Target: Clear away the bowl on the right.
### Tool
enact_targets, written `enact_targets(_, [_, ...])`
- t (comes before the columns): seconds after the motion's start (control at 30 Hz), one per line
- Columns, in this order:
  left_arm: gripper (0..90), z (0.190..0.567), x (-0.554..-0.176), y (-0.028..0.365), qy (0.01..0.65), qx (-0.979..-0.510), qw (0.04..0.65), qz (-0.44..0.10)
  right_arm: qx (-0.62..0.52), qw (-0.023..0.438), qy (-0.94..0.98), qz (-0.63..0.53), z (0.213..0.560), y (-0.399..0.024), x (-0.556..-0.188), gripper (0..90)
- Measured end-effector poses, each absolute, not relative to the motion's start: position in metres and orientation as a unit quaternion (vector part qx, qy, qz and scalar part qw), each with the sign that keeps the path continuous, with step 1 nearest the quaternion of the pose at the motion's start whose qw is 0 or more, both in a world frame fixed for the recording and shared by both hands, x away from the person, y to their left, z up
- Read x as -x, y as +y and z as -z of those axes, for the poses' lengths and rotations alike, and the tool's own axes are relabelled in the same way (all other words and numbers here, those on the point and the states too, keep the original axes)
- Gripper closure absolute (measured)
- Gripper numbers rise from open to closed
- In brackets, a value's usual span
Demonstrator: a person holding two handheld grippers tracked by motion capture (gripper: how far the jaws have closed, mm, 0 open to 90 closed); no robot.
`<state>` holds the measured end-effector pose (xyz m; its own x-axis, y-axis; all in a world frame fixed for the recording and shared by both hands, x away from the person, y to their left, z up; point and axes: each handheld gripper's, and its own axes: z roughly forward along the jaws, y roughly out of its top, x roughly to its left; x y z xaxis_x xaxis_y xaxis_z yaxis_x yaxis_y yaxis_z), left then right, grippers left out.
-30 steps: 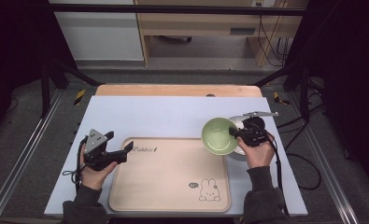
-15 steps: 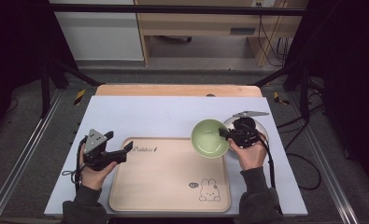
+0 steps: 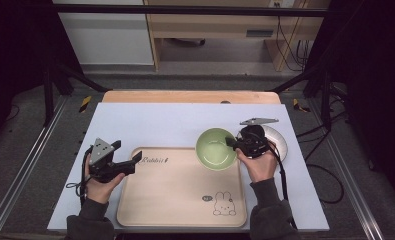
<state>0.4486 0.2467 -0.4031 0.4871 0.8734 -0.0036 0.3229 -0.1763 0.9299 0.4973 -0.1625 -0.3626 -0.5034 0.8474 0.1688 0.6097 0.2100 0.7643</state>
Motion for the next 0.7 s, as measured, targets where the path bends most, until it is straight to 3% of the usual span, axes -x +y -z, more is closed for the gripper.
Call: enact_targets(0.7, [15.6,0.403,-0.448,0.247,0.42,-0.712,0.486,-0.284,-0.464,0.131,0.779,-0.402,0.369,-0.134,-0.504,83.9])
